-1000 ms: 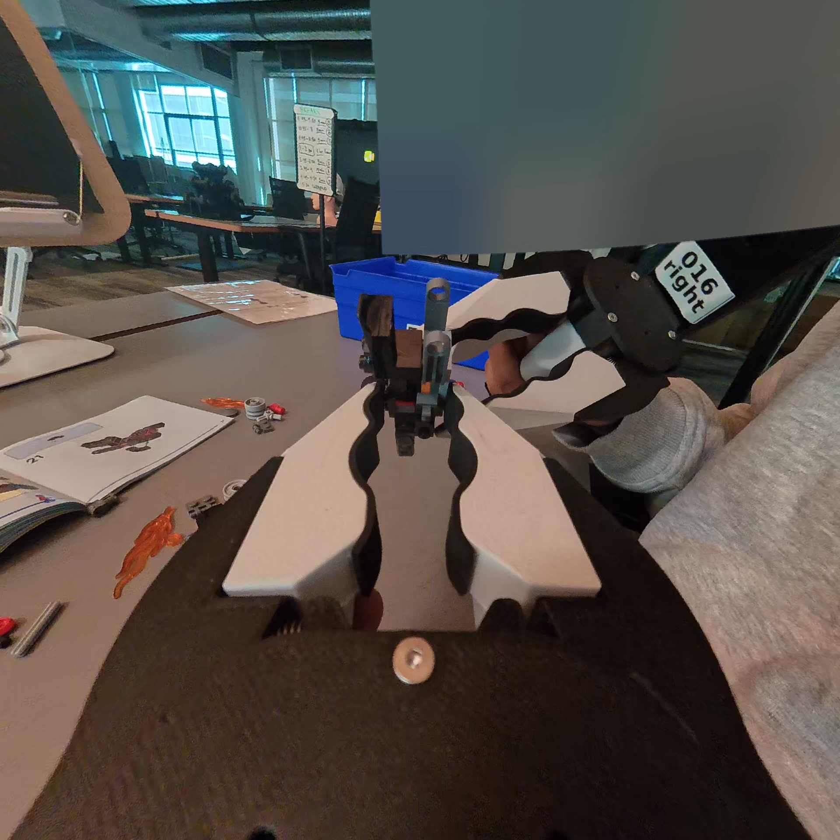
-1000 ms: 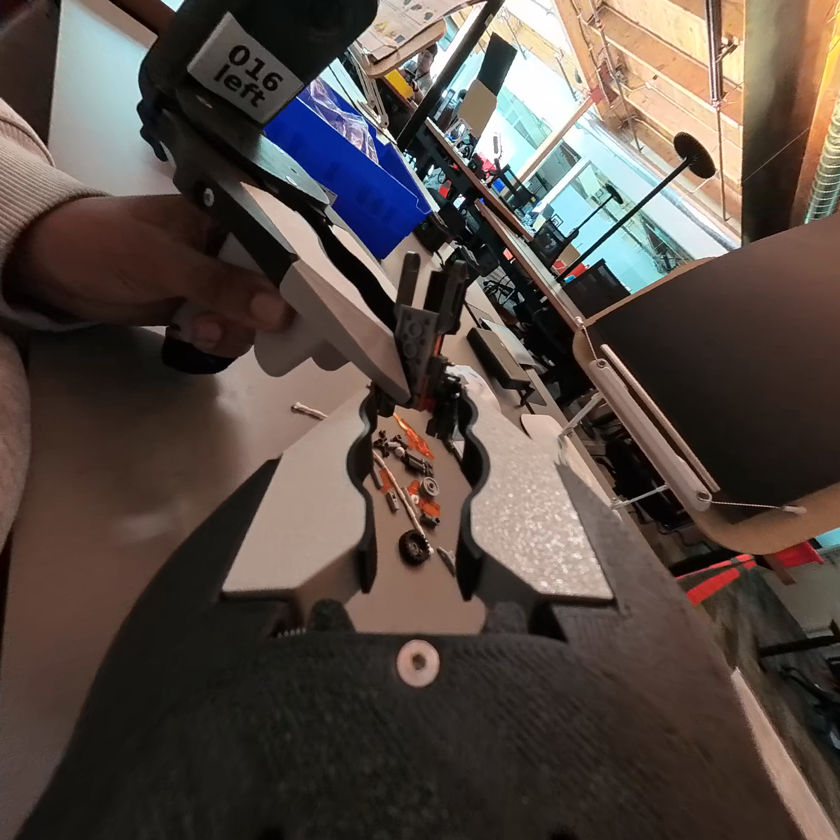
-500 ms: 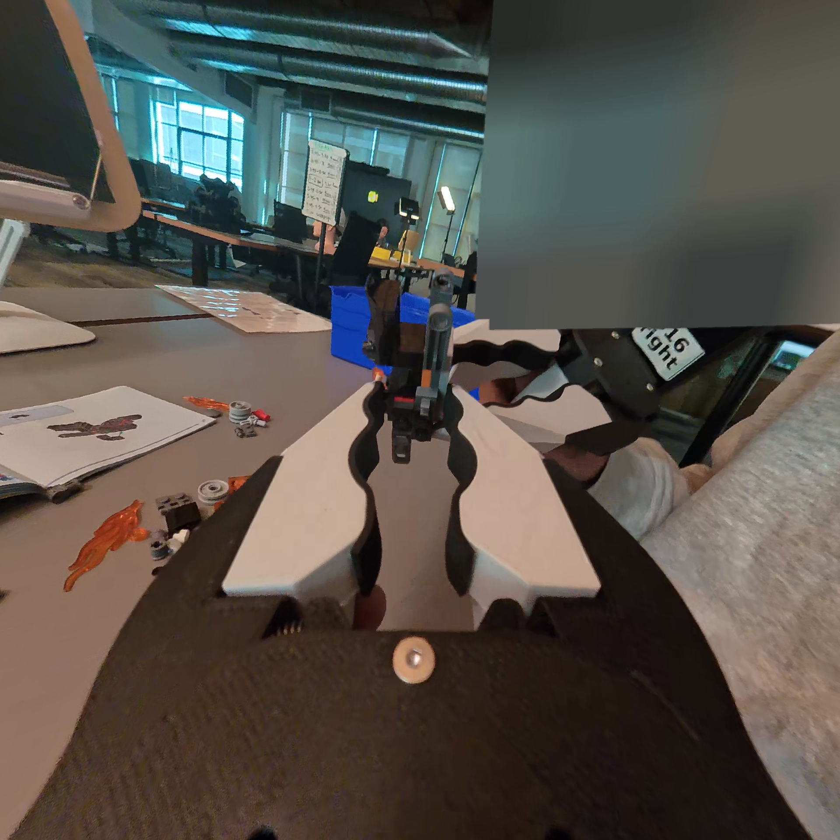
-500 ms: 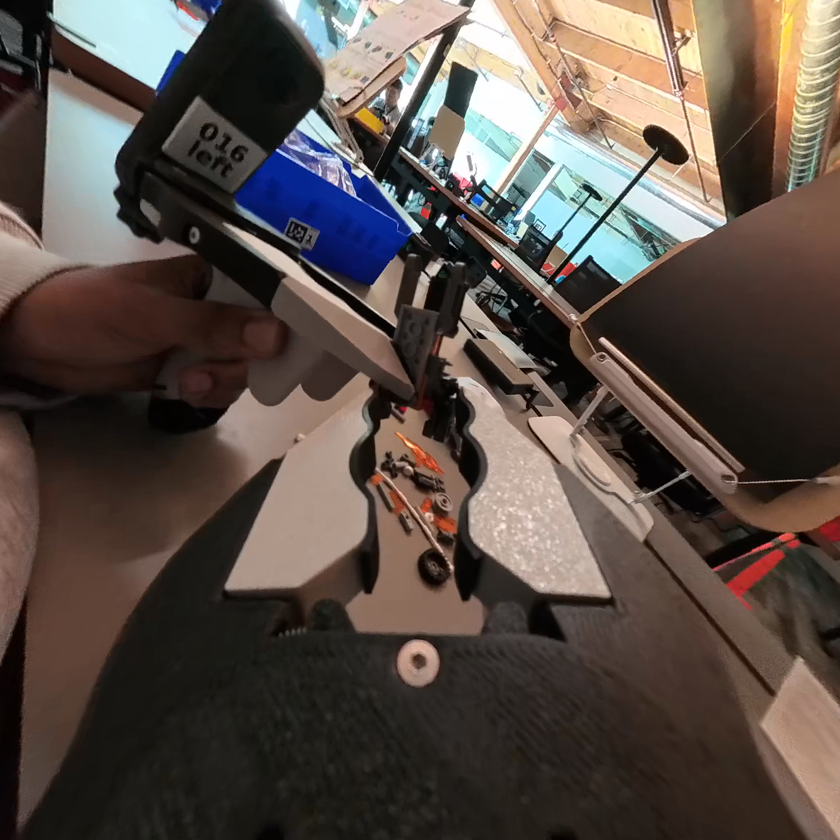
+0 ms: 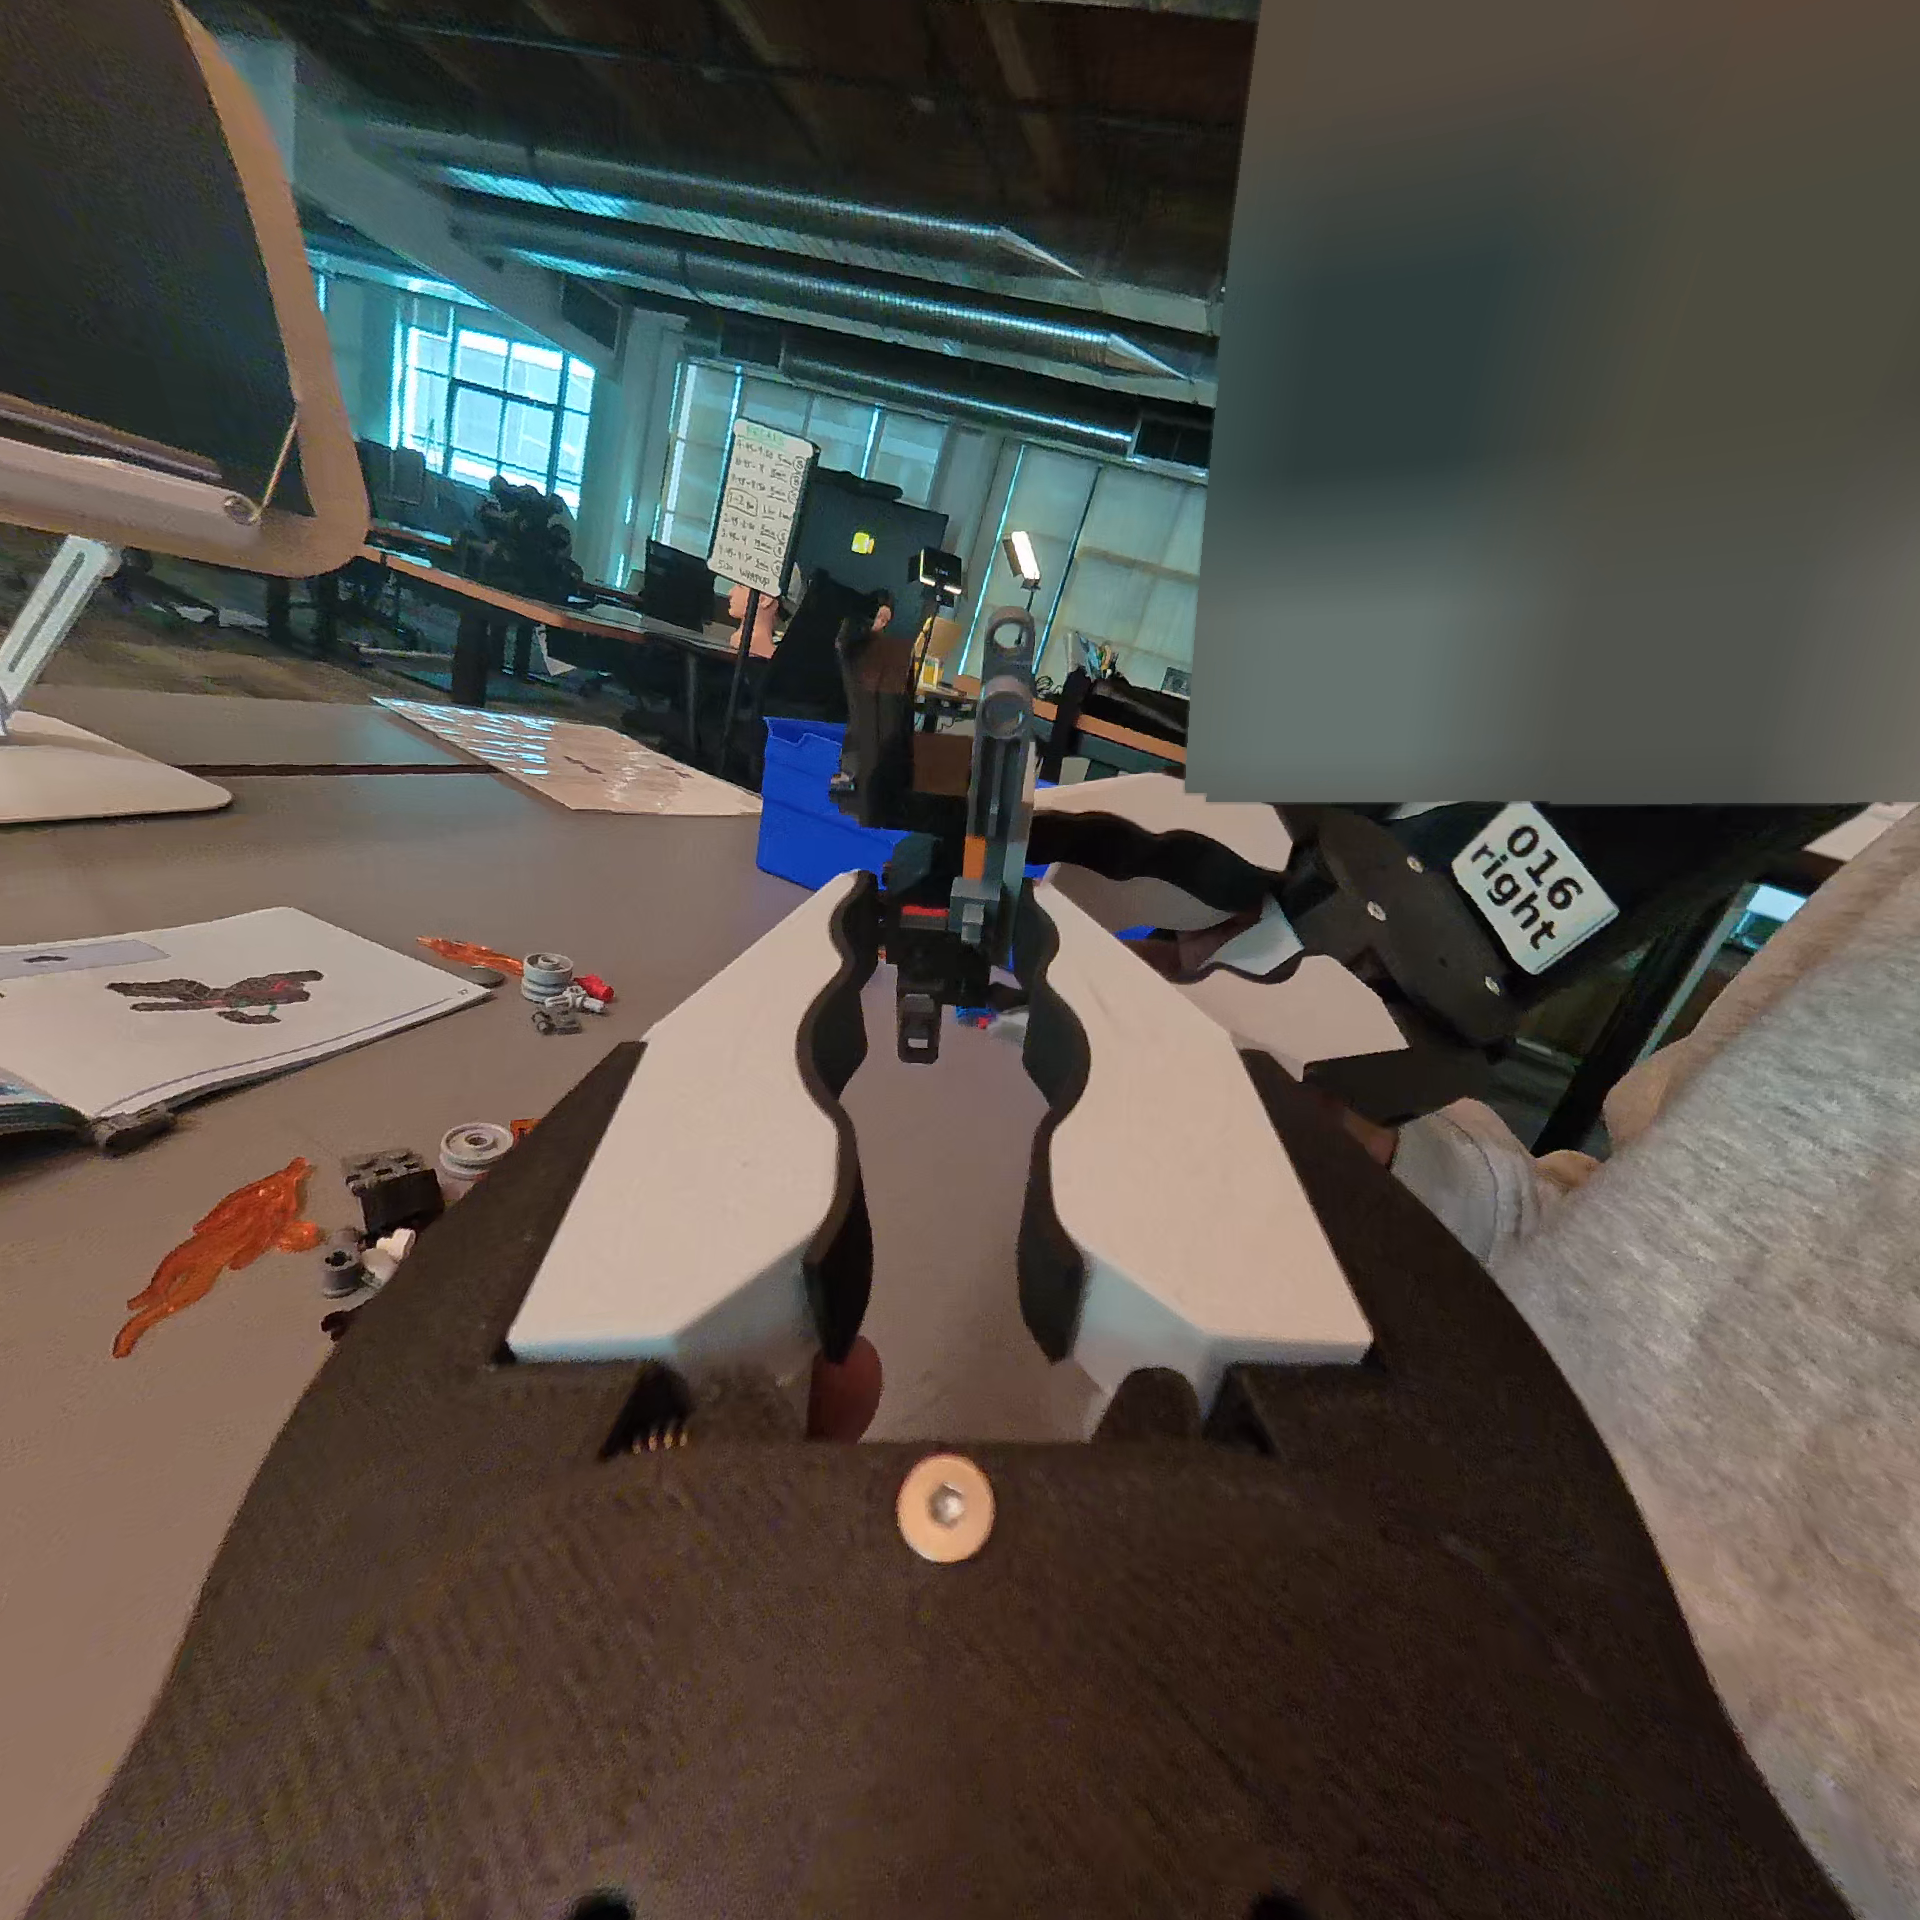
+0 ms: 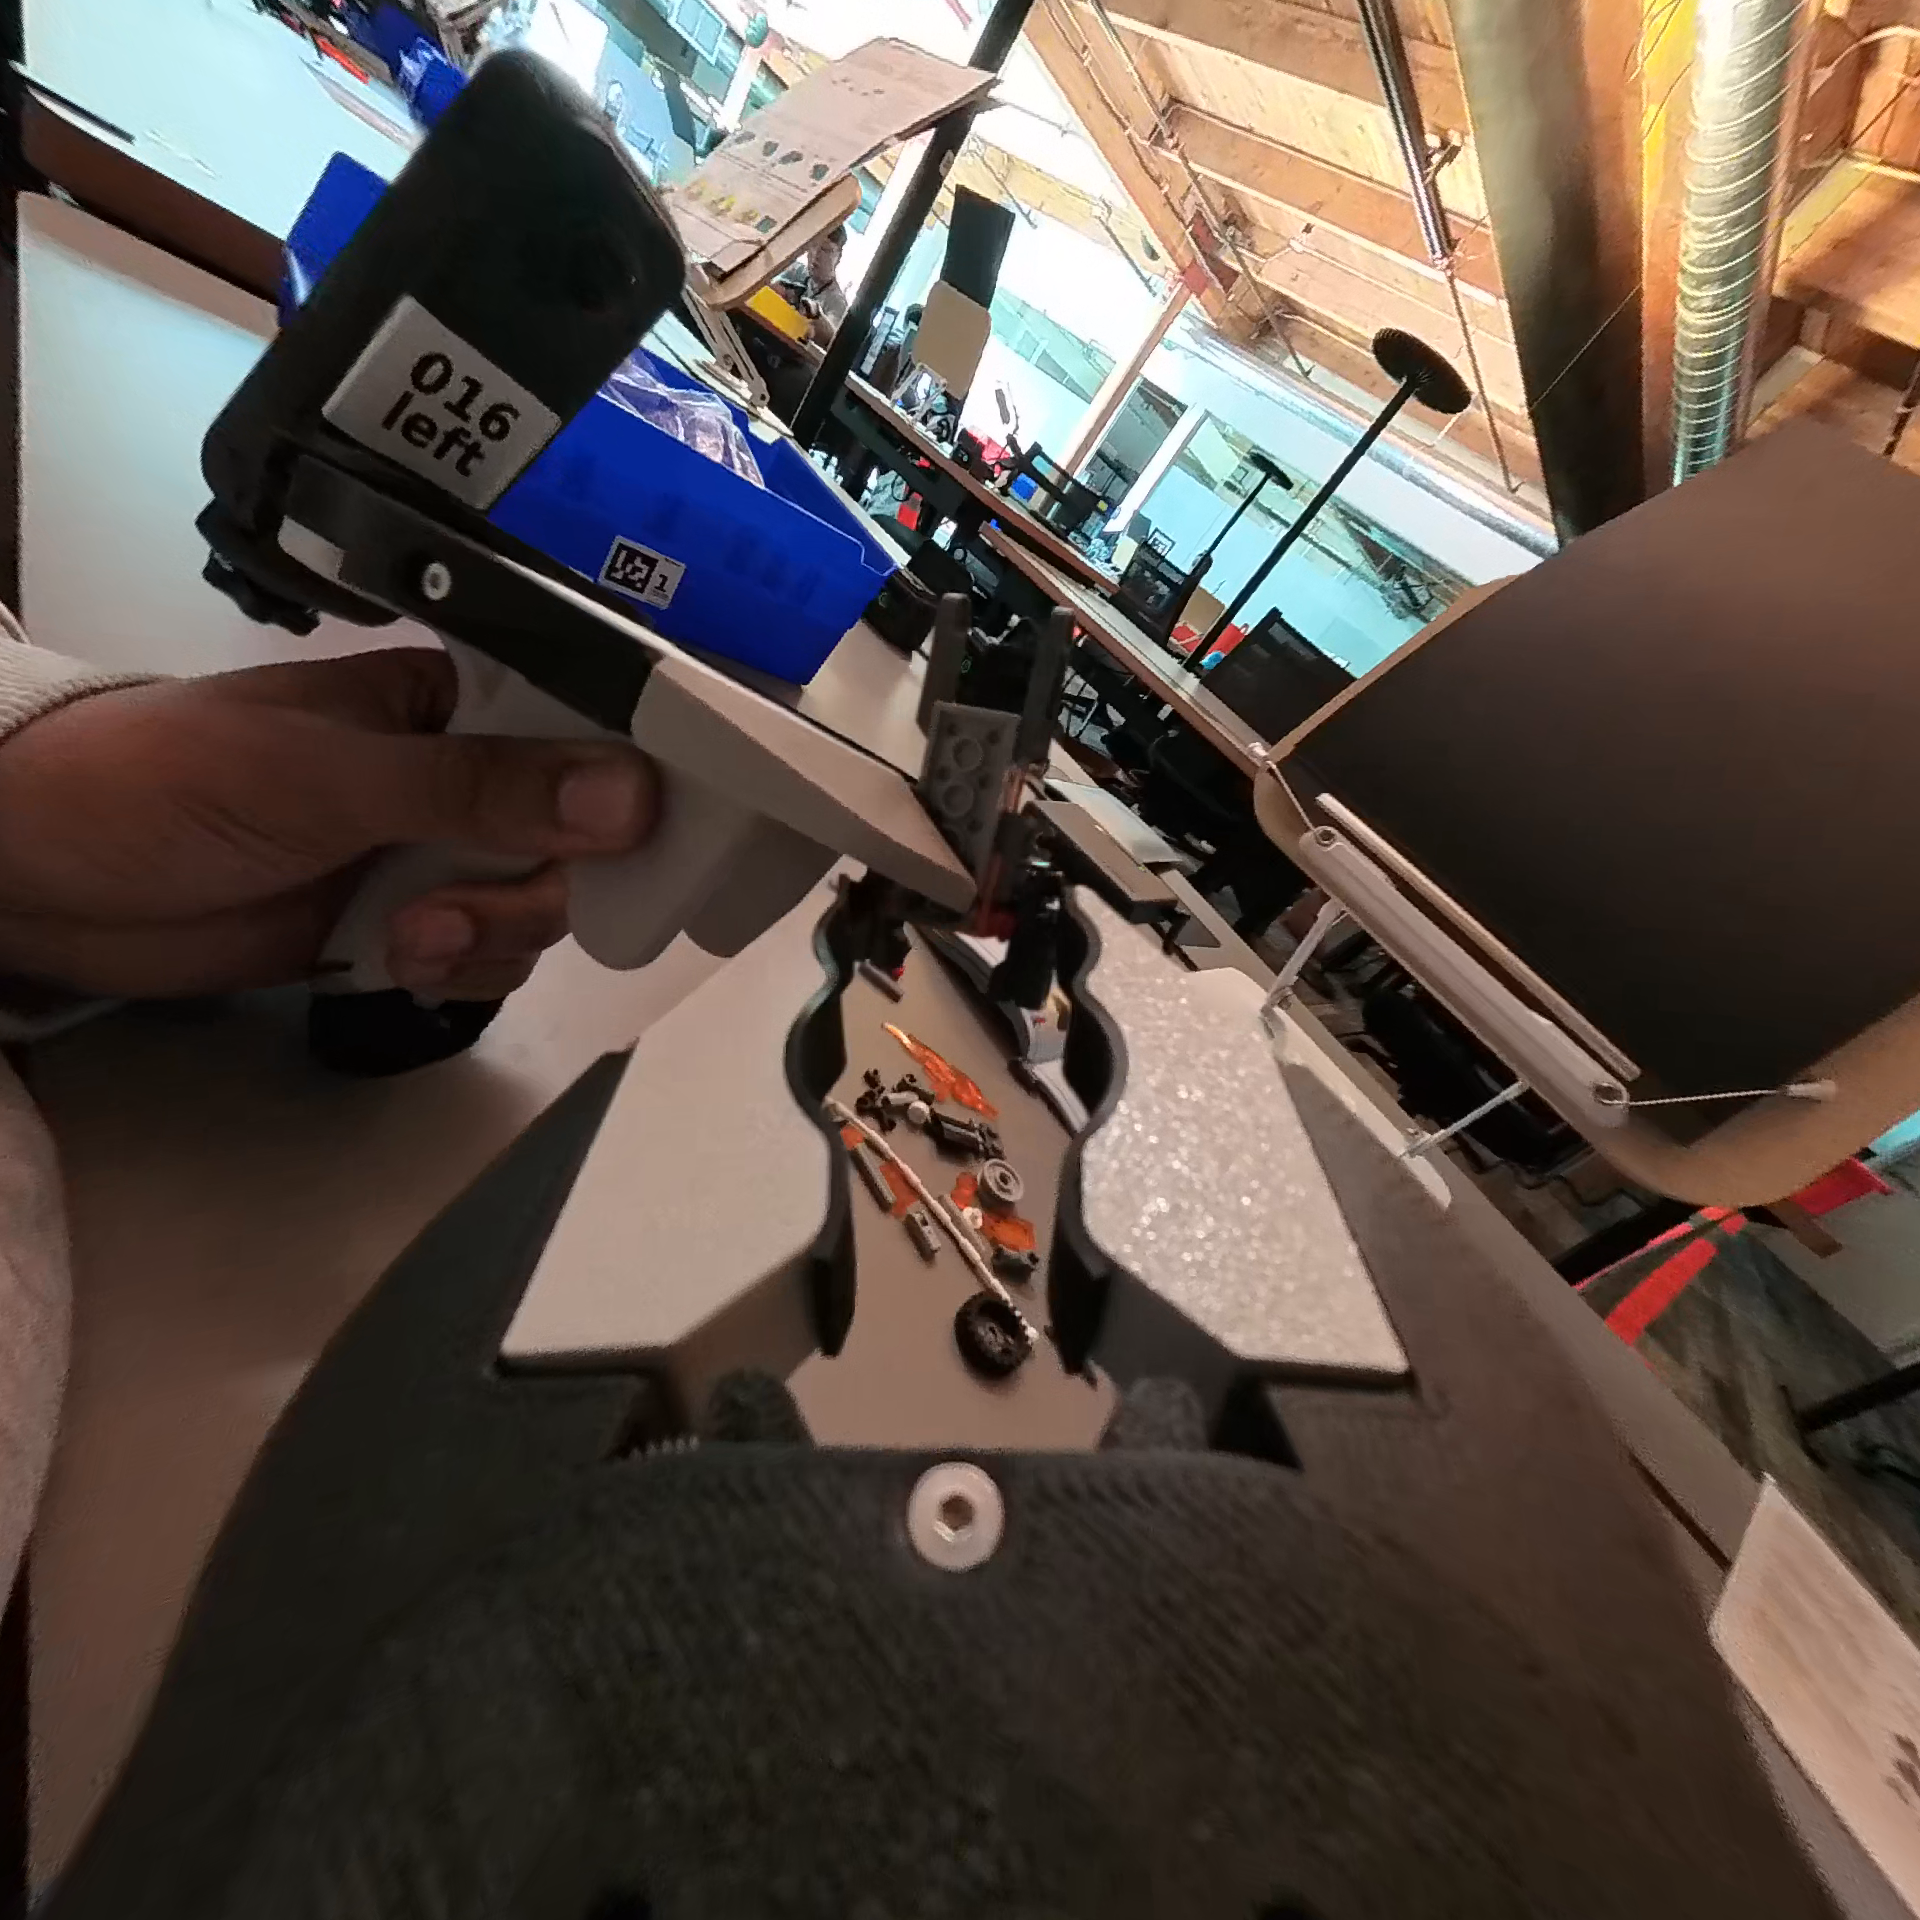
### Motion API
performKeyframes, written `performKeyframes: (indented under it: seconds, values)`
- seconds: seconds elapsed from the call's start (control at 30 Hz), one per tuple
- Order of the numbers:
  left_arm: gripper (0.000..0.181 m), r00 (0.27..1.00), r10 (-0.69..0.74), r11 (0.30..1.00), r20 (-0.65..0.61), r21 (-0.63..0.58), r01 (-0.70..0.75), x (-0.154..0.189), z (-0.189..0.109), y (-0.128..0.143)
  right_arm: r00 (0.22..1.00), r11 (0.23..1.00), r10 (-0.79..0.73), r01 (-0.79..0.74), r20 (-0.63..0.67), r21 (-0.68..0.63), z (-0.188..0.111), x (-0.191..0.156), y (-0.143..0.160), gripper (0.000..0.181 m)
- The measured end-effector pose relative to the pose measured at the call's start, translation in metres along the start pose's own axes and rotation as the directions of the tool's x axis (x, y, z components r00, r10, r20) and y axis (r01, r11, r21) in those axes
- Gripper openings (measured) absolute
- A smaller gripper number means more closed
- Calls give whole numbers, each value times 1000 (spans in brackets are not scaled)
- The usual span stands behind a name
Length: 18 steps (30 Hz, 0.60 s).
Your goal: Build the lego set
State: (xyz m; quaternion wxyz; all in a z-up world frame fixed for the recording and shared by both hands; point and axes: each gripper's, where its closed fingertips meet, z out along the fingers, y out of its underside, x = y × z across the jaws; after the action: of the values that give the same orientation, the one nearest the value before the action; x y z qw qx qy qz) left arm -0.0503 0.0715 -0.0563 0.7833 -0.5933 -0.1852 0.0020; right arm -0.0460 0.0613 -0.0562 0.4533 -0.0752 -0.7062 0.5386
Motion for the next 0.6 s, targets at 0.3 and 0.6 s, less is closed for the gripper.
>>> performKeyframes:
  seconds: [0.3,0.6]
  values:
    - [23,998,-62,998,-13,16,62,-2,0,0,1000,1000,-11,11,-15,6,2,1,0,53]
    - [23,976,-206,976,-66,61,210,5,5,1,998,999,-41,41,-48,9,4,1,2,45]
